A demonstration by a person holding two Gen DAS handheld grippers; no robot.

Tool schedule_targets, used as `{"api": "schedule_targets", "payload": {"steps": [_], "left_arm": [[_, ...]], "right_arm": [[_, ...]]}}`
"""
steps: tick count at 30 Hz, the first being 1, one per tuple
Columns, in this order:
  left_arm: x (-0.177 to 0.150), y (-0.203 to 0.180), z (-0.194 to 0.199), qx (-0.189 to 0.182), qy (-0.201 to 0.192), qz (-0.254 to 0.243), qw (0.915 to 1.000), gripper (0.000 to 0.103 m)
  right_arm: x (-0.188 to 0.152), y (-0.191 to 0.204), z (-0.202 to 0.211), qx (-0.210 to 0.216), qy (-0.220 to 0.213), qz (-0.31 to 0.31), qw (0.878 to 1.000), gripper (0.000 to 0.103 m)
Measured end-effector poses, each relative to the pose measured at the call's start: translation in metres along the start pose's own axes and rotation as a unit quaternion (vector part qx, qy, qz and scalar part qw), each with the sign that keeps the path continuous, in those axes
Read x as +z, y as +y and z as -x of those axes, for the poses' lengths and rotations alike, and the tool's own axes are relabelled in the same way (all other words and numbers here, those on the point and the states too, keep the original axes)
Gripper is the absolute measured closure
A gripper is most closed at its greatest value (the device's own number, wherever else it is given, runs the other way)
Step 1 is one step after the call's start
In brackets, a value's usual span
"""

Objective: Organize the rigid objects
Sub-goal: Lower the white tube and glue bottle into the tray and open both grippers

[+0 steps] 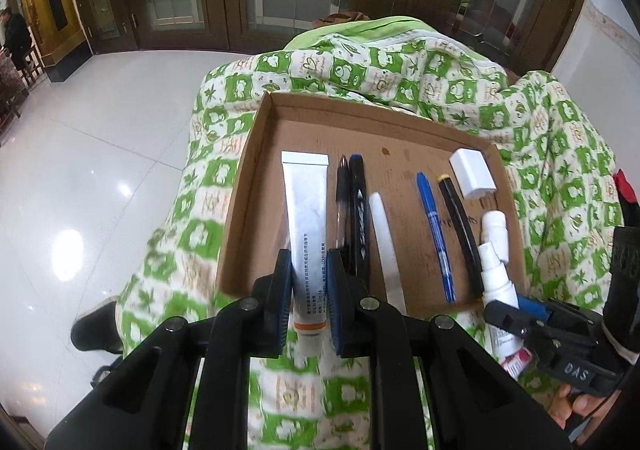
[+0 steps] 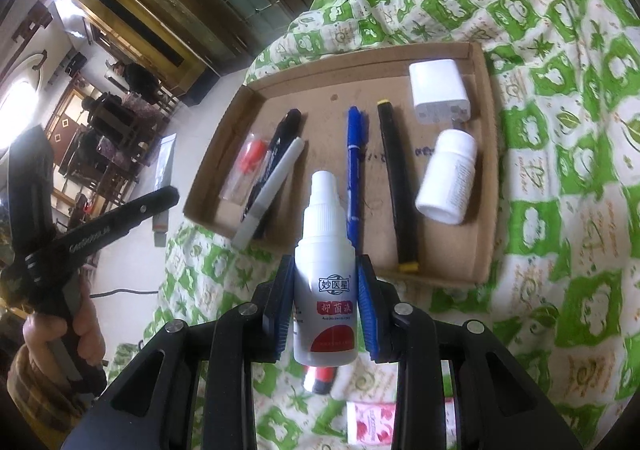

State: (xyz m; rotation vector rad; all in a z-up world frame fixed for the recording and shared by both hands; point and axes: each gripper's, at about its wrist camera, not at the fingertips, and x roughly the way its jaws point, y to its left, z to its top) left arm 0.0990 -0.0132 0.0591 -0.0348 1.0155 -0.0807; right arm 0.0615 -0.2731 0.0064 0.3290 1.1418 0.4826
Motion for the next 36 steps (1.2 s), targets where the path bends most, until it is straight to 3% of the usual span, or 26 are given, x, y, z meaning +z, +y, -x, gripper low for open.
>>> {"api": "schedule_targets", "payload": {"steps": [12,20,27,32,36], "left_arm": [[0.048,0.003,-0.056,0.030,0.034,-0.032,0.9985,0.089],[0.056,0.005,-0.093,0.048,0.057,-0.045,0.9962,0.089],[0.062,0.008,-0.095,0.056,0.047,-0.043,0.9964,0.089],[0.061,0.011,-0.085,0.048,0.045,-0.031,0.9973,0.081],[0.048,0.011,-0.058,0.033,0.030,-0.016,0.9989,0.081]], "right_arm": [[0.031,0.002,-0.032,0.000,0.014,-0.010,1.000,0.076],[0.042,0.007,-0.057,-0.008,0.028,0.000,1.000,0.076],[0.047,0.010,-0.072,-0.002,0.021,0.007,1.000,0.076],[0.048,0.012,-0.061,-0.001,0.001,0.009,1.000,0.062],[0.043,0.010,-0.042,0.006,-0.007,-0.001,1.000,0.061]]}}
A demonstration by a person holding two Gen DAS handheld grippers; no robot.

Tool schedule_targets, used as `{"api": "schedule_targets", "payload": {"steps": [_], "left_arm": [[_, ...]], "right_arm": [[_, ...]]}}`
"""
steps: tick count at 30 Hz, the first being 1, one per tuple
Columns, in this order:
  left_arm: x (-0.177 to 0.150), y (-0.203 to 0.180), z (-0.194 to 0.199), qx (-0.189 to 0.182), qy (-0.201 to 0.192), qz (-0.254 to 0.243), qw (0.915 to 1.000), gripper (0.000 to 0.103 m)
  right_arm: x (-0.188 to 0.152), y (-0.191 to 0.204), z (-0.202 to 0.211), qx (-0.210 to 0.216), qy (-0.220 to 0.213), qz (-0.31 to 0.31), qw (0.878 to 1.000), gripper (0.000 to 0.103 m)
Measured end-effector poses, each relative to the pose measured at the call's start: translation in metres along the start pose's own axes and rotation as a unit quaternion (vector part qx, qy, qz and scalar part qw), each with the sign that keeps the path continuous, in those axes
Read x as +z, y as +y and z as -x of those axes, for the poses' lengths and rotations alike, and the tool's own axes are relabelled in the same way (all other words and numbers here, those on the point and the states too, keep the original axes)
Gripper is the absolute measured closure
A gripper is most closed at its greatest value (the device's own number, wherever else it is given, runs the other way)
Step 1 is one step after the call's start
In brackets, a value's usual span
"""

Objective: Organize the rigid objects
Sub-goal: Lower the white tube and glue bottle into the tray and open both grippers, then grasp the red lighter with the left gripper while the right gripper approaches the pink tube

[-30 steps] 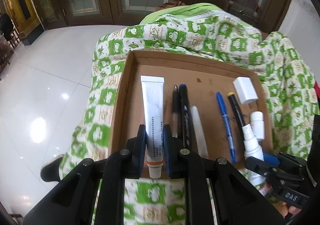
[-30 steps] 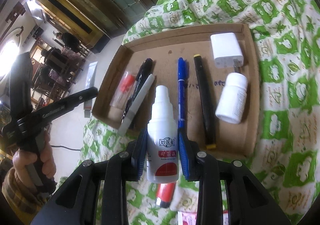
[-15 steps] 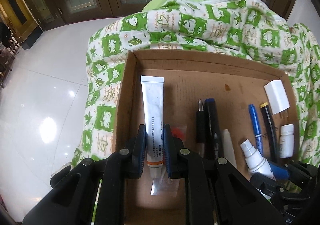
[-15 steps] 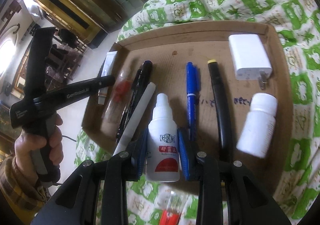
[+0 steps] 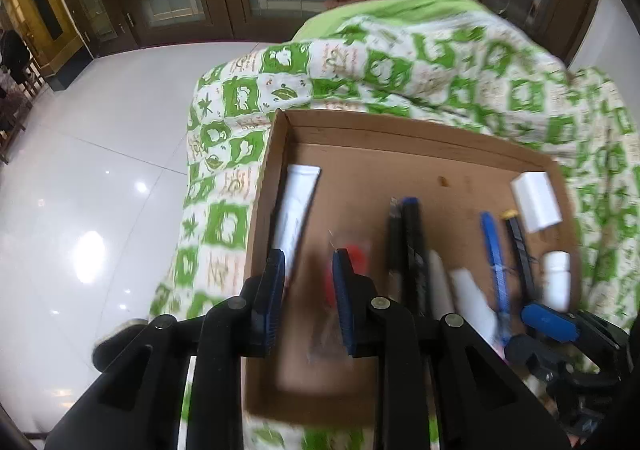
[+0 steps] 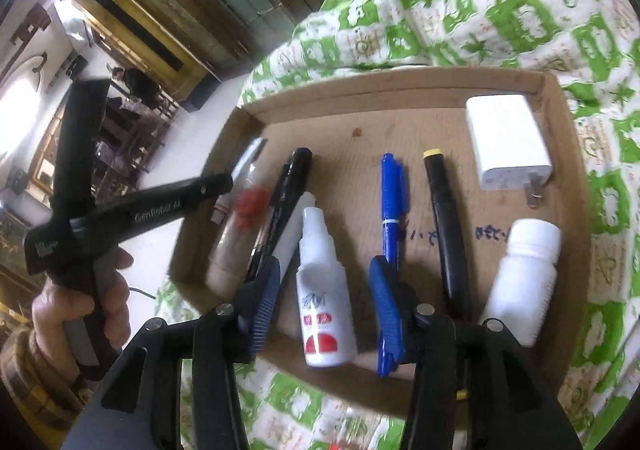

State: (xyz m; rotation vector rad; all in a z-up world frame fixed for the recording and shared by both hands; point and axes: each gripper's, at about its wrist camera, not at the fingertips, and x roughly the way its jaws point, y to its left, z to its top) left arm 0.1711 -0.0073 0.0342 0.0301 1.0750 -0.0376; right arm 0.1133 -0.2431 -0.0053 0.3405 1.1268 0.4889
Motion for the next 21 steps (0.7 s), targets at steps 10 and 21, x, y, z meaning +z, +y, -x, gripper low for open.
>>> {"api": "schedule_targets", "payload": {"steps": [10,21], "left_arm": [[-0.107,-0.032,0.061,-0.094,-0.009,-0.001,0.9956,0.060],[-0.148,-0.114,0.046,-0.114,0.045,-0.046,0.9914,0.060]], "right_arm": [[-0.053,-0.019,0.069,-0.036,0.063,-0.009,0.997,0.059],[-0.096,-0.019,0.091,-0.061,0.083,-0.033,0.994,0.059]]}}
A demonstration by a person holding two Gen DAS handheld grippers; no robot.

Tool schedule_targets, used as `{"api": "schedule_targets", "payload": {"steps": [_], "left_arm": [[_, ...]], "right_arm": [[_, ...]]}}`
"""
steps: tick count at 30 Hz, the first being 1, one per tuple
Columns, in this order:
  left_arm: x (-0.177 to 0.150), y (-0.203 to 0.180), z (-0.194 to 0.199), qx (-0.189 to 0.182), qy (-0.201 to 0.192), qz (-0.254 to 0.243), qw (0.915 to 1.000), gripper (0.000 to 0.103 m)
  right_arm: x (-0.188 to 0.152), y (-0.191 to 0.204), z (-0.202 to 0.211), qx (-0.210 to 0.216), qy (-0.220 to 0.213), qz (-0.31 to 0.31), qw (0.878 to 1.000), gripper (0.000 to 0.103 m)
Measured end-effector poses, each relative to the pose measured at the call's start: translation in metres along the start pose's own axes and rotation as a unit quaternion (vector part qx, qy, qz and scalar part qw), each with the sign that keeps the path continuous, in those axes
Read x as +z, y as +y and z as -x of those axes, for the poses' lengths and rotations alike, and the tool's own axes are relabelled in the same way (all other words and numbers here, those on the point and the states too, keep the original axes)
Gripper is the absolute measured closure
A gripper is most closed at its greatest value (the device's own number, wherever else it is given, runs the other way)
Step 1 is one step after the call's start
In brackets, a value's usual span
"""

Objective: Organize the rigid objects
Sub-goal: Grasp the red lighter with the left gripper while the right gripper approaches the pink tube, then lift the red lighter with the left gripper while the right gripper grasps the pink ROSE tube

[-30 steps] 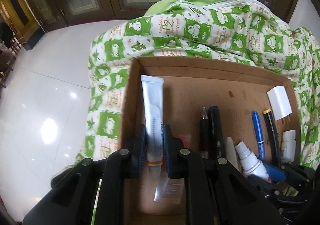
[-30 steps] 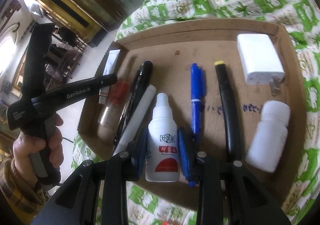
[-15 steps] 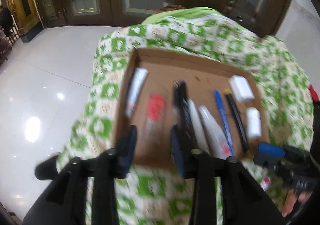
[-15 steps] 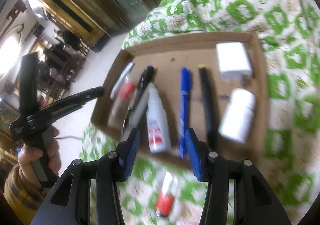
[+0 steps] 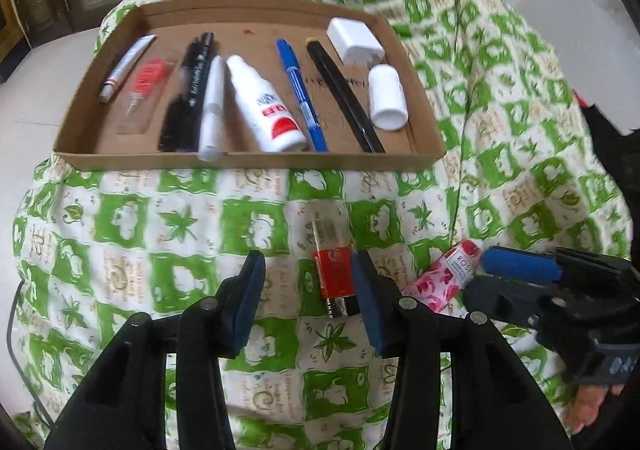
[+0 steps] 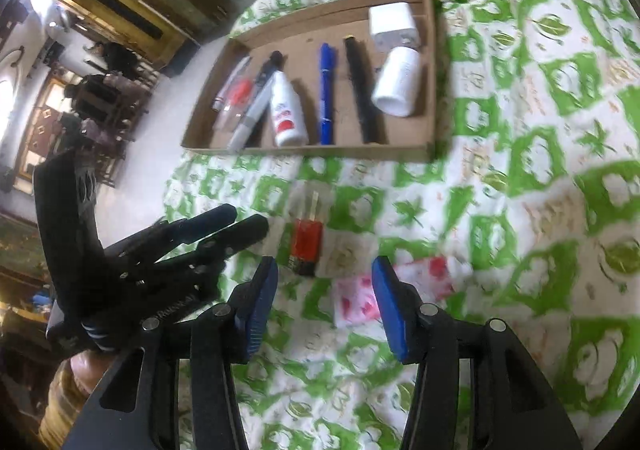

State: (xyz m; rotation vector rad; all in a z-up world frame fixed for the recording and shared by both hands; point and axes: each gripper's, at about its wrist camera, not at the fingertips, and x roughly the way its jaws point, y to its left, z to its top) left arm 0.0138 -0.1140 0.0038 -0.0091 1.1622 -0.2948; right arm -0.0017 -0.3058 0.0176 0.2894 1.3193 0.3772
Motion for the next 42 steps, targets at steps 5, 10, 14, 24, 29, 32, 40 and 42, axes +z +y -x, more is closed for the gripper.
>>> {"api": "schedule_targets", "payload": {"steps": [5,10,14,24,29,32,40,42], "left_arm": [[0.000,-0.009,-0.013,0.011,0.022,-0.010,0.9996,0.060],[-0.002,-0.019,-0.030,0.026,0.043,-0.030,0.9983,0.061],[0.000,-0.025,-0.048,0.045,0.056,-0.034,0.9968,0.062],[-0.010,-0.005,-0.036,0.085,0.038,-0.048,0.9945,0.083],[-0.038,0.053,-0.012,0.055,0.034,0.021,0.9977,0.083],[-0.036,0.070,-0.004,0.025,0.010,0.072,0.9970,0.083],[-0.031,0.057,-0.023,0.037,0.023,0.050,0.9978,0.083],[-0.029,0.056,-0.026,0.029,0.022,0.058,0.9976,0.083]], "right_arm": [[-0.016,-0.009,0.010,-0.013,-0.003,-0.012,1.000,0.059],[-0.021,-0.005,0.015,-0.025,-0.014,-0.005,1.000,0.059],[-0.022,-0.007,0.016,-0.031,-0.017,-0.009,0.999,0.059],[-0.026,-0.010,0.019,-0.016,-0.024,-0.022,0.999,0.058],[-0.030,-0.007,0.007,0.016,-0.002,-0.045,0.999,0.059],[-0.033,-0.005,-0.011,-0.006,0.027,-0.057,0.998,0.059],[-0.017,-0.027,-0.043,-0.023,0.014,-0.158,0.987,0.058],[-0.007,-0.024,-0.055,-0.041,0.008,-0.143,0.989,0.058]]}}
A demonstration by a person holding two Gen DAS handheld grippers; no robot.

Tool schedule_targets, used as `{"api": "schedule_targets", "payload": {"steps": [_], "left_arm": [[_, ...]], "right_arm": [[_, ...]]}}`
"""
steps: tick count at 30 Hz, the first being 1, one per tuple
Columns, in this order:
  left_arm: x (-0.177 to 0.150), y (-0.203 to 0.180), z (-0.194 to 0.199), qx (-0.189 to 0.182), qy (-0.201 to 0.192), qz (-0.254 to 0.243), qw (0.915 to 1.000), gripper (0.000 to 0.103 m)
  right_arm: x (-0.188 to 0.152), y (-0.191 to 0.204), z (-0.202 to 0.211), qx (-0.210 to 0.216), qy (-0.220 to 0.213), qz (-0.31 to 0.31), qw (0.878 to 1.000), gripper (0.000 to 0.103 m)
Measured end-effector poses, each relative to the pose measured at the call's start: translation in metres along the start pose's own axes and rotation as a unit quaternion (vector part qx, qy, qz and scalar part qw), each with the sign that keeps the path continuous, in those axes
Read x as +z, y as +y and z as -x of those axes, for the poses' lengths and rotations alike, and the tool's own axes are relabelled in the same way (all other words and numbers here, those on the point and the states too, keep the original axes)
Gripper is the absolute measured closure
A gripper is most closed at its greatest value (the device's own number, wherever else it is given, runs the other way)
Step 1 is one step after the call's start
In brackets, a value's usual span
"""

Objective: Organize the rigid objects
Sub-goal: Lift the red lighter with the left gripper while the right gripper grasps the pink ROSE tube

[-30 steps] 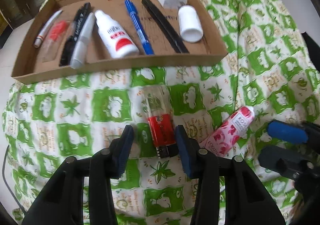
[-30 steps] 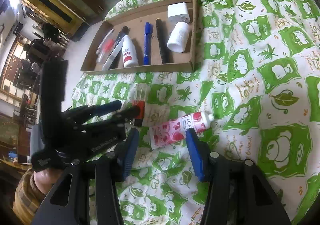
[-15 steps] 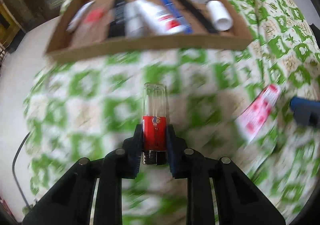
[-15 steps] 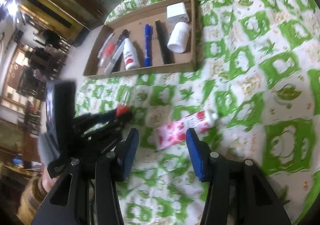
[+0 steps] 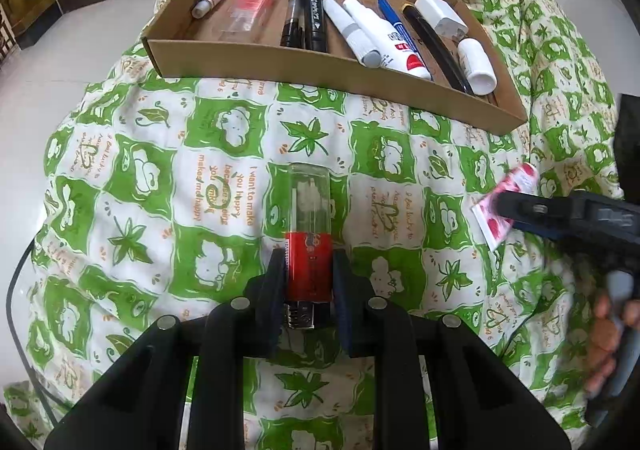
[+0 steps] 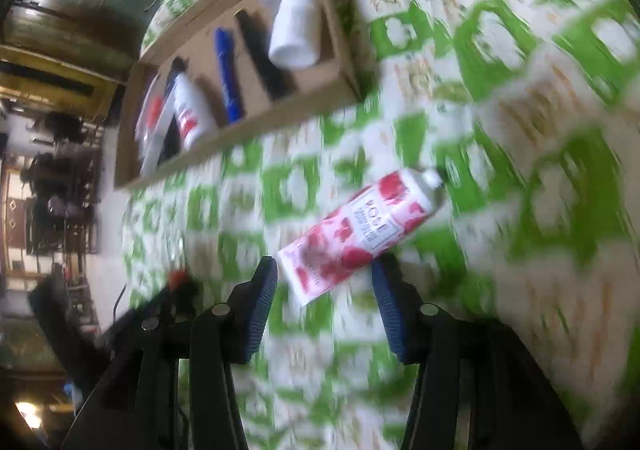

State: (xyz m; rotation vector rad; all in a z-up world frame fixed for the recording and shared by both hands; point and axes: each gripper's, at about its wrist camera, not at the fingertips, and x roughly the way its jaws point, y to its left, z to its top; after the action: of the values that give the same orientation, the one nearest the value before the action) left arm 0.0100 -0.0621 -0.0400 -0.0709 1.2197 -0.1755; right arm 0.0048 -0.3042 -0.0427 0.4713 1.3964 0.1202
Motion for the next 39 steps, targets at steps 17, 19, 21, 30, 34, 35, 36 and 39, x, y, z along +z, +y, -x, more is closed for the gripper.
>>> {"api": "schedule_targets", "payload": {"steps": [17,19,21,30,34,35,36,39], "left_arm": [[-0.007,0.013,0.005,-0.005,-0.002,0.004,1.0000,0.083],[-0.007,0.013,0.005,-0.005,-0.002,0.003,1.0000,0.083],[-0.007,0.013,0.005,-0.005,-0.002,0.003,1.0000,0.083],[-0.007,0.013,0.005,-0.005,-0.002,0.003,1.0000,0.083],[-0.006,0.013,0.005,-0.005,-0.002,0.003,1.0000,0.083],[-0.006,0.013,0.005,-0.005,-0.002,0.003,1.0000,0.083],[-0.006,0.014,0.005,-0.005,-0.002,0.002,1.0000,0.083],[-0.006,0.013,0.005,-0.005,-0.002,0.002,1.0000,0.083]], "right_arm": [[0.000,0.011,0.014,0.060,-0.053,0.034,0.996,0.091],[-0.007,0.018,0.018,0.068,-0.049,0.054,0.995,0.093],[-0.010,0.032,0.018,0.069,-0.038,0.084,0.993,0.093],[-0.036,0.050,-0.016,0.053,0.035,0.135,0.989,0.092],[-0.034,0.041,-0.019,0.045,0.036,0.114,0.992,0.074],[-0.034,0.038,-0.017,0.047,0.034,0.110,0.992,0.067],[-0.033,0.037,-0.014,0.046,0.029,0.110,0.992,0.065],[-0.035,0.041,-0.008,0.024,0.011,0.128,0.991,0.061]]}}
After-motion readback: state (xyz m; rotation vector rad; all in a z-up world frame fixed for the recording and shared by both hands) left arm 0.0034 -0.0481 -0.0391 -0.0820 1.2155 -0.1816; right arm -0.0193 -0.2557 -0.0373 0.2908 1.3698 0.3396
